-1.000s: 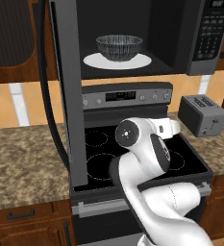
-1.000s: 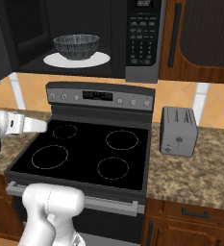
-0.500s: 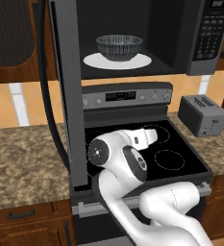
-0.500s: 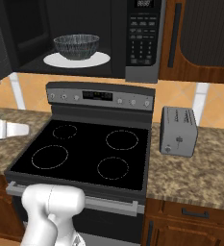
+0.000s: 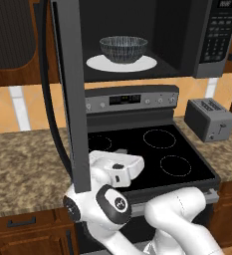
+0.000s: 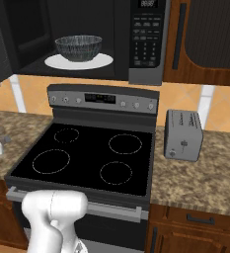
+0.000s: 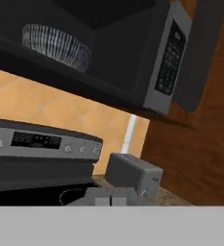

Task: Open the microwave, place the bowl with waffle inside the microwave, then close the microwave door and turn it on.

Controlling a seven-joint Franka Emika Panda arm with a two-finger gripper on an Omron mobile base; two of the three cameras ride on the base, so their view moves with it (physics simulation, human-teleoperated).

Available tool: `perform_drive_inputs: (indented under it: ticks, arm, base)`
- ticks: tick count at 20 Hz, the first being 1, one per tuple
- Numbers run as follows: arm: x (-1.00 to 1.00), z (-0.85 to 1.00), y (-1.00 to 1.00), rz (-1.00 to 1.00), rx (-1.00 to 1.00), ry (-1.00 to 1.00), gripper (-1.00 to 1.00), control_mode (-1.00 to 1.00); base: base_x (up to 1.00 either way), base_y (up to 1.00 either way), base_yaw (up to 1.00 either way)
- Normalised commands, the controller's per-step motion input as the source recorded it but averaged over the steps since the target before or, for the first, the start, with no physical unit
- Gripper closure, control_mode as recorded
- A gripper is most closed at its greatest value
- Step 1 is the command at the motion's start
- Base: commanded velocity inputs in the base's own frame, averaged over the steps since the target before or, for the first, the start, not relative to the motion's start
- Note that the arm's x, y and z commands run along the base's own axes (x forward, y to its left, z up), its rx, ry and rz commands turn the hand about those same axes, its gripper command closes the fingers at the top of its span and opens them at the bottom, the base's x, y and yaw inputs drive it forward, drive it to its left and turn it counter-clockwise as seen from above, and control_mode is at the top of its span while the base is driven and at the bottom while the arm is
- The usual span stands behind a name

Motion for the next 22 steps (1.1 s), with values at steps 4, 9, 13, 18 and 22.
perform_drive_inputs:
  ticks: [4, 9, 13, 18, 22]
  arm:
    - [-0.22, -0.02, 0.21, 0.00, 0.01, -0.66, 1.00, -1.00]
    - [-0.21, 0.03, 0.30, 0.00, 0.04, -0.61, 1.00, -1.00]
    - [-0.27, 0.20, 0.62, 0.00, 0.02, -0.51, 1.00, -1.00]
    - [-0.32, 0.35, 0.86, 0.00, 0.00, -0.43, 1.00, -1.00]
    - [-0.32, 0.41, 0.84, 0.00, 0.00, -0.42, 1.00, -1.00]
  base:
    - [0.00, 0.00, 0.00]
    - [0.00, 0.00, 0.00]
    - [0.00, 0.00, 0.00]
    - [0.00, 0.00, 0.00]
    - [0.00, 0.00, 0.00]
